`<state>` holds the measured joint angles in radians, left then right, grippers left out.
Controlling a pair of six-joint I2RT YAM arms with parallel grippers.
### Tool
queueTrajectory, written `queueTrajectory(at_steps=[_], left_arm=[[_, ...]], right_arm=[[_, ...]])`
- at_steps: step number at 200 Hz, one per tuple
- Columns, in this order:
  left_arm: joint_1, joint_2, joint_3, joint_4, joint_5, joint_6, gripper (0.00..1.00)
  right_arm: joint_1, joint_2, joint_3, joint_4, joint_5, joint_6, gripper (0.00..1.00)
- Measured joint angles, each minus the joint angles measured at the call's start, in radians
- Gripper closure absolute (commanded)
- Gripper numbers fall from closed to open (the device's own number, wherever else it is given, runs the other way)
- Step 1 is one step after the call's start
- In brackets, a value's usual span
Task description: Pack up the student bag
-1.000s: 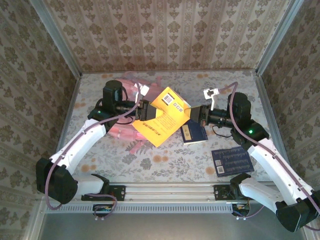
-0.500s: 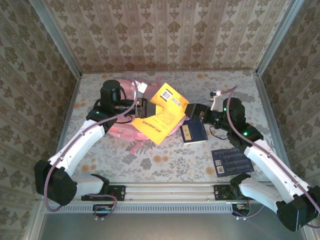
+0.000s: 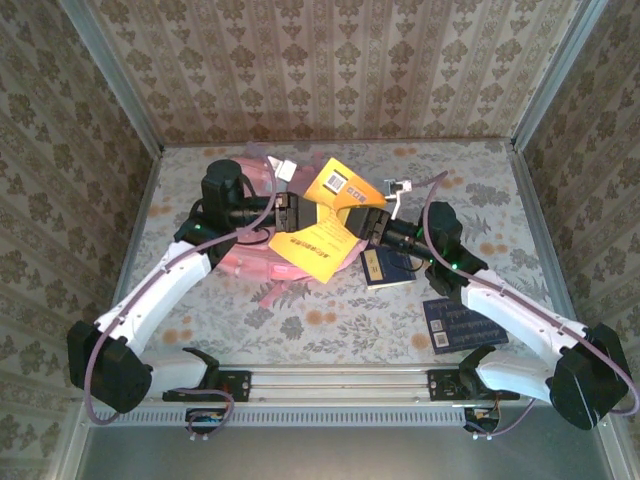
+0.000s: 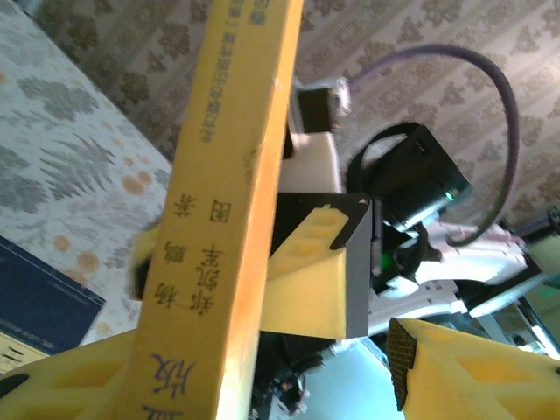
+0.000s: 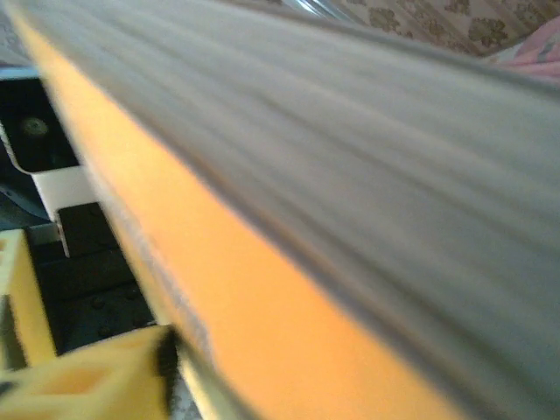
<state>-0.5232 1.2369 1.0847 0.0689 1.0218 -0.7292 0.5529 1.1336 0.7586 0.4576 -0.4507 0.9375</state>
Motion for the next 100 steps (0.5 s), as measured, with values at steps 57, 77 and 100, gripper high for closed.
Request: queueTrajectory(at_steps=[57,77,100], left_arm=[[-0.006,-0.004,0.005,-0.063,-0.072,0.044,0.2],[-0.006,-0.004,0.014,-0.118,-0.078,0.079,0.0],[0.0,-0.004,0.034,-0.202,-0.093,0.121,0.0]], right_arm=[[0.009,-0.058,-0.005,0.002,0.002,-0.019,1.0],[0.008,-0.09,-0.015,-0.037,0.006,-0.045,1.0],[-0.004,-0.114,-0.016,-0.082,-0.004,-0.065,1.0]])
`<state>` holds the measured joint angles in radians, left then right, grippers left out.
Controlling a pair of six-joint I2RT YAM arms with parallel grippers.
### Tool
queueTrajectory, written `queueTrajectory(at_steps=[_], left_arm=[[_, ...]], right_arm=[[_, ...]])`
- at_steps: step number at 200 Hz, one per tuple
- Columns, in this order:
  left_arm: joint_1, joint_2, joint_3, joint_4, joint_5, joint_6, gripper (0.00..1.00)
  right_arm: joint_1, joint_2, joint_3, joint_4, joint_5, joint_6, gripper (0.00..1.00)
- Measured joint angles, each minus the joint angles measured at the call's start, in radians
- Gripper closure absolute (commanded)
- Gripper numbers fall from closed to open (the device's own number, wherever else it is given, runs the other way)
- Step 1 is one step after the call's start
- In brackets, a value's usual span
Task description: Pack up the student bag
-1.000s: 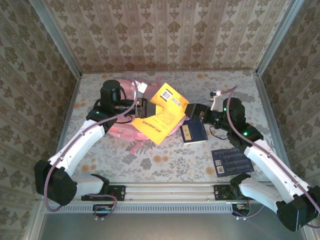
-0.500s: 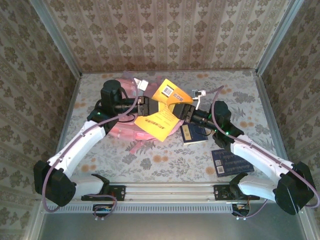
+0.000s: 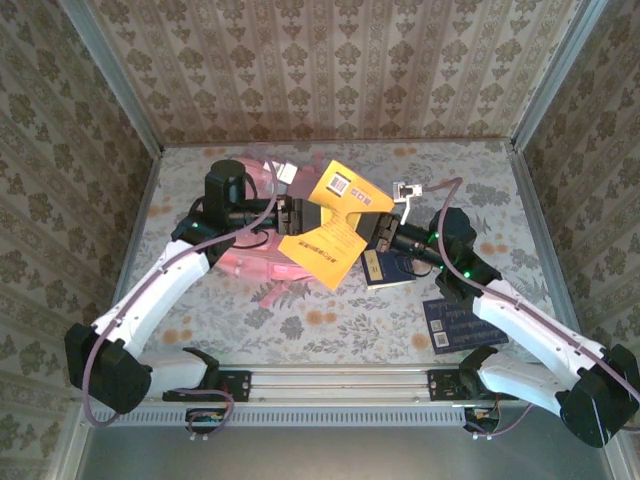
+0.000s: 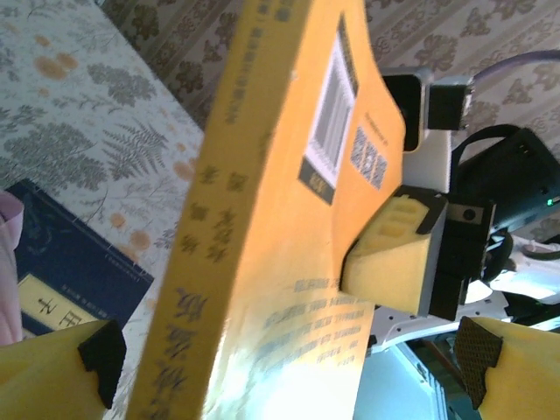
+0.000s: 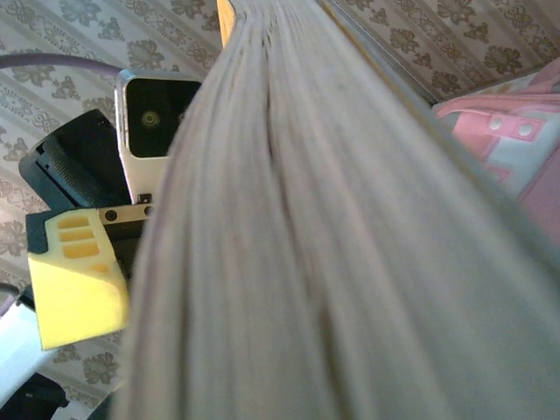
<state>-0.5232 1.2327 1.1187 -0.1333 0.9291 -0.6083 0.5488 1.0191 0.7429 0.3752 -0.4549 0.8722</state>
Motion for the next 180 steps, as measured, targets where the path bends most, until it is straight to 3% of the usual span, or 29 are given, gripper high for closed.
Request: queueTrajectory(at_steps=[61,97,154,180], left_arm=[[0.047,-0.013,-0.039,-0.045,-0.017,0.007,0.0],[0.04,-0.015,-0.084,0.016,0.02,-0.023,0.16],[0.019,-0.016,-0.116,0.082,0.081,-0.03,0.6],[0.018,-0.016,-0.118,0.096,0.102,-0.023,0.89]], right_arm=[[-0.023,-0.032,0.0,-0.07,-0.068,-0.01,1.0],[-0.025,-0.036,0.0,-0.077,-0.101,-0.009,1.0],[-0.046,-0.036,0.0,-0.138,-0.127,-0.009,1.0],[-0.051,-0.035,0.003,-0.151,-0.147,-0.006,1.0]])
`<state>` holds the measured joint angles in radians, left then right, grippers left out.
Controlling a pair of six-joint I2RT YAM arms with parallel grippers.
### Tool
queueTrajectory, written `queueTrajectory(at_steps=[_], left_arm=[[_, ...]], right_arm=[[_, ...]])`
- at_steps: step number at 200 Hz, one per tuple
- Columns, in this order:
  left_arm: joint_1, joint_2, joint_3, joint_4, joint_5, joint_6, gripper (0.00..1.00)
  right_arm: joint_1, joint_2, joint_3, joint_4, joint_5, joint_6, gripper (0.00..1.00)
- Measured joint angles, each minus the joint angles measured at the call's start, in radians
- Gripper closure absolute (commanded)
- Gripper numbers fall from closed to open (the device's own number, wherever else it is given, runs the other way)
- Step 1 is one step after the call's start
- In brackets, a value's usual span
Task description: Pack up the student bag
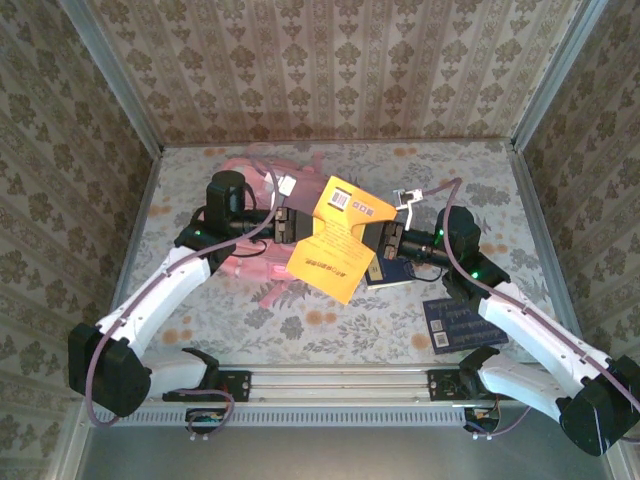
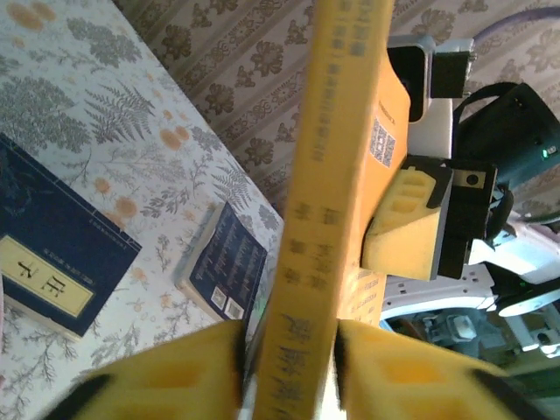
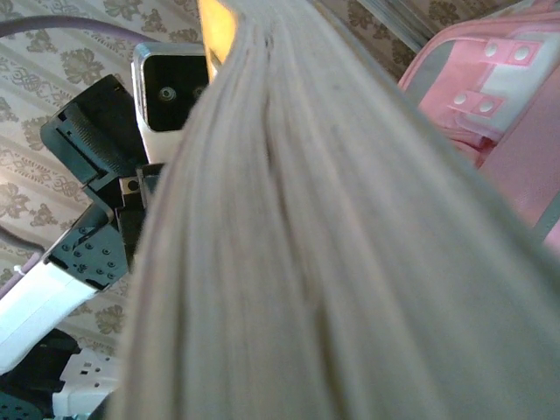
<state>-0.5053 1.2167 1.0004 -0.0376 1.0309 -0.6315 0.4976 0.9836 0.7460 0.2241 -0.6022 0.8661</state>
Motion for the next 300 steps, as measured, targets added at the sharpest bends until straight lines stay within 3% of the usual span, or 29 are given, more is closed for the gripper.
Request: queueTrajectory(at_steps=[9,44,71,84,112,186,231,240,258,270,288,300], left_arm=[[-0.002,-0.002,0.001,0.01,0.011,-0.002,1.0],[-0.007,-0.002,0.001,0.017,0.013,0.0,1.0],[-0.012,-0.002,0.0,0.021,0.0,-0.001,1.0],[-0.018,-0.006,-0.005,0.031,-0.011,-0.007,1.0],[-0.031,-0.028,-0.032,0.072,-0.039,-0.039,1.0],[-0.037,-0.034,-0.098,0.183,-0.062,-0.144,1.0],[-0.038,-0.031,-0.098,0.21,-0.077,-0.163,1.0],[-0.038,-0.027,-0.098,0.211,-0.08,-0.163,1.0],[-0.037,-0.023,-0.098,0.211,-0.087,-0.163,1.0],[-0.037,-0.021,-0.098,0.209,-0.09,-0.163,0.98],[-0.043,-0.007,-0.096,0.19,-0.094,-0.154,0.63],[-0.047,0.008,-0.08,0.15,-0.123,-0.138,0.52]], right_arm=[[-0.003,0.0,0.001,-0.007,-0.005,0.001,1.0],[-0.01,-0.001,0.003,-0.022,-0.011,0.0,1.0],[-0.011,-0.001,0.003,-0.023,-0.009,0.006,0.59],[-0.013,-0.002,0.003,-0.004,-0.007,0.019,0.51],[-0.012,-0.016,-0.043,0.094,-0.008,0.073,0.5],[0.024,-0.028,-0.164,0.301,0.048,0.166,0.65],[0.038,-0.048,-0.184,0.311,0.06,0.159,0.49],[0.039,-0.05,-0.184,0.311,0.061,0.158,0.58],[0.039,-0.05,-0.188,0.308,0.074,0.155,1.0],[0.039,-0.057,-0.199,0.298,0.094,0.153,1.0],[0.041,-0.074,-0.201,0.257,0.111,0.135,1.0],[0.04,-0.101,-0.2,0.199,0.124,0.111,1.0]])
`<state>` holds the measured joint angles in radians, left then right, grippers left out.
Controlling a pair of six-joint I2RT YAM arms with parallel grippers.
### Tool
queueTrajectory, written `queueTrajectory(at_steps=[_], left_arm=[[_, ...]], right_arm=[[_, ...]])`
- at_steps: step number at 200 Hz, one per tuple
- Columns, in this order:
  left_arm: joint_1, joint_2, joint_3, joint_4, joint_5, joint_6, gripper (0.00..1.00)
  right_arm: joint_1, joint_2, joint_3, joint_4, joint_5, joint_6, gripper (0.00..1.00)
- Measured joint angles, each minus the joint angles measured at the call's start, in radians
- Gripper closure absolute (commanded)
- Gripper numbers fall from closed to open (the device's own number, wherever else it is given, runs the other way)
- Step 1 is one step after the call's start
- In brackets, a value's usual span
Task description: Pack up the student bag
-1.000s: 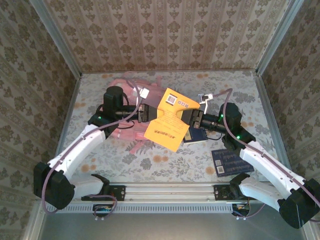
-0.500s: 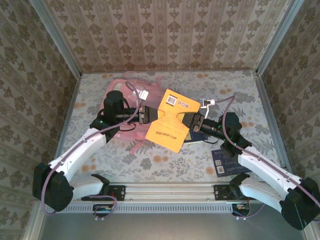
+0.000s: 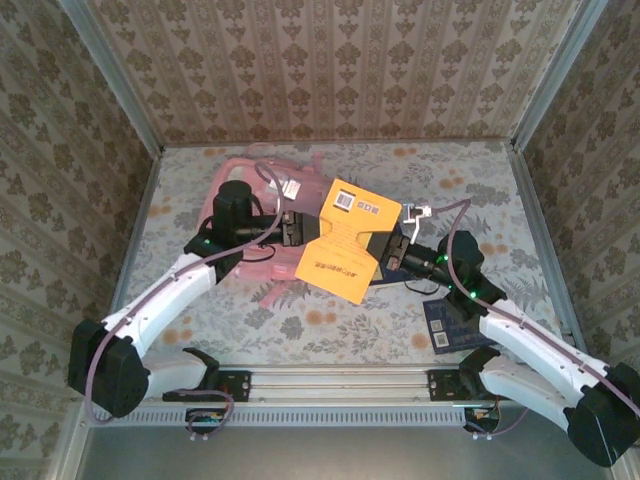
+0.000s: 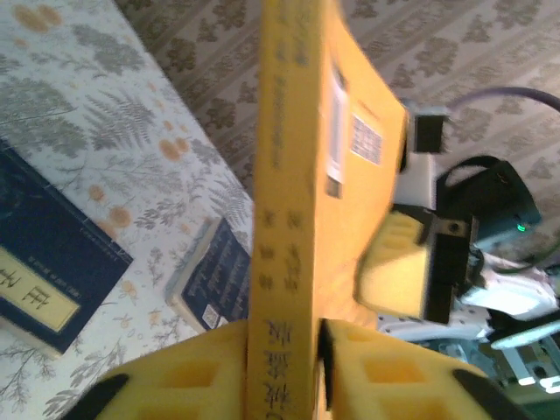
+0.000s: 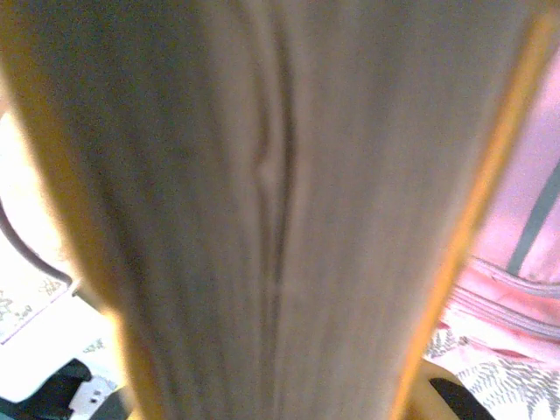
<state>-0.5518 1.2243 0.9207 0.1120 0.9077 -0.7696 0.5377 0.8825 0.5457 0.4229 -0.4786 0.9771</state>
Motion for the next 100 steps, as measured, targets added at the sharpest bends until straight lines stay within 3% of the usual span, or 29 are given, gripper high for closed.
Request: queueTrajectory(at_steps=[15,51,100], left_arm=[[0.005,0.021,0.039,-0.077,-0.056,0.044,0.45],[0.011,0.093,0.179,-0.289,-0.216,0.152,0.4],[0.033,0.301,0.345,-0.482,-0.384,0.233,0.34]], right_arm=[[-0.018,-0.042,0.0,-0.096,0.019,-0.032,1.0],[-0.115,-0.131,0.008,-0.312,0.107,-0.095,1.0],[-0.18,-0.127,0.01,-0.433,0.136,-0.134,1.0]])
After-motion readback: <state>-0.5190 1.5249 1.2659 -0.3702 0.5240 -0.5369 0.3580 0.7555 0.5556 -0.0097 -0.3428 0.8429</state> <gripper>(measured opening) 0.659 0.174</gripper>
